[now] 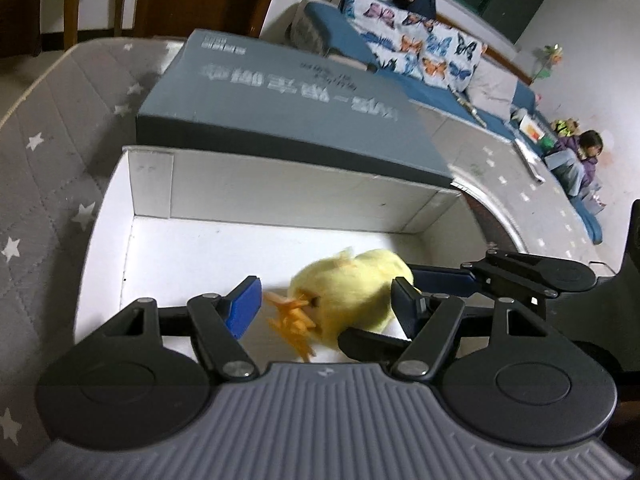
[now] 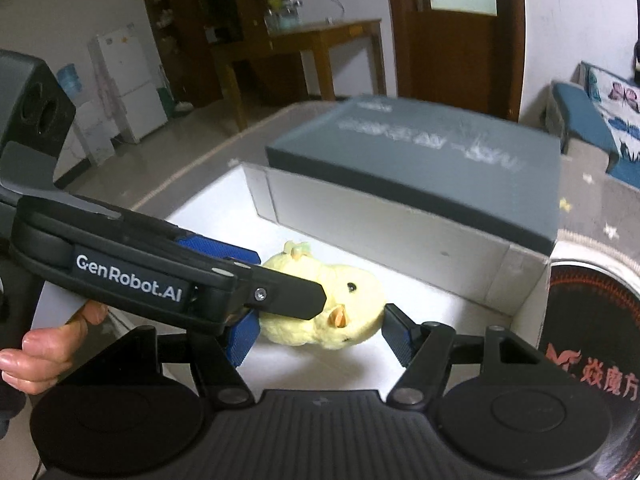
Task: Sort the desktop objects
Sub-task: 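Carry the chick into the white box and open the left gripper, then grasp the yellow rubber duck with the left gripper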
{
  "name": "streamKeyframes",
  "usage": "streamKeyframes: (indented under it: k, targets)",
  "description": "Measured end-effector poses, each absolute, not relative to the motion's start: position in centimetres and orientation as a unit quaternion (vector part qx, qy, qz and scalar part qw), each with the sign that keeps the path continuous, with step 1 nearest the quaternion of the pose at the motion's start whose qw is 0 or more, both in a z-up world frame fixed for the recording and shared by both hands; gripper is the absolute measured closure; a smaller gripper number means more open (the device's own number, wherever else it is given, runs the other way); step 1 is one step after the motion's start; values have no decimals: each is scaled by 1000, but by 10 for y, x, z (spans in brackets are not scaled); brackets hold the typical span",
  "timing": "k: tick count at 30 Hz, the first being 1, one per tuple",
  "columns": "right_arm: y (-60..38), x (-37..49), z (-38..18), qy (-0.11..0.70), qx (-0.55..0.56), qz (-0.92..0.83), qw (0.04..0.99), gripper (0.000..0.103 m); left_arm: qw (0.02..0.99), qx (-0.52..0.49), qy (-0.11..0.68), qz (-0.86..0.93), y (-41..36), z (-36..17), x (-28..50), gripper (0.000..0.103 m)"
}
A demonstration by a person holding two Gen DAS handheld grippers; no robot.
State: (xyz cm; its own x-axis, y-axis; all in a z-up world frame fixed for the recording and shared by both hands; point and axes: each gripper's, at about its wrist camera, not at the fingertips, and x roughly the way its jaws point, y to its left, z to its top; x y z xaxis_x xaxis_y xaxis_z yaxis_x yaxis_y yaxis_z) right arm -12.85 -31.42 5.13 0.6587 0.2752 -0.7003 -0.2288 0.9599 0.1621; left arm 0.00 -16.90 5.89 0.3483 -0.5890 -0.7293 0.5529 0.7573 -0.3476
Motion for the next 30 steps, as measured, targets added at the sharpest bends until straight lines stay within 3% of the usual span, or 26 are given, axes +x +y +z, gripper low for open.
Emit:
streamKeyframes:
  k: [11, 15, 30]
  targets:
    - [-309, -128, 44, 409, 17, 120, 904, 30, 831, -10, 435, -346, -160, 64, -3, 32]
    - [-311, -136, 50, 403, 20, 115, 908, 18, 837, -14, 416, -355, -153, 78, -10, 32]
    - [-316, -212, 85, 356, 11, 120, 927, 18, 841, -13, 359, -405, -105, 106, -93, 32]
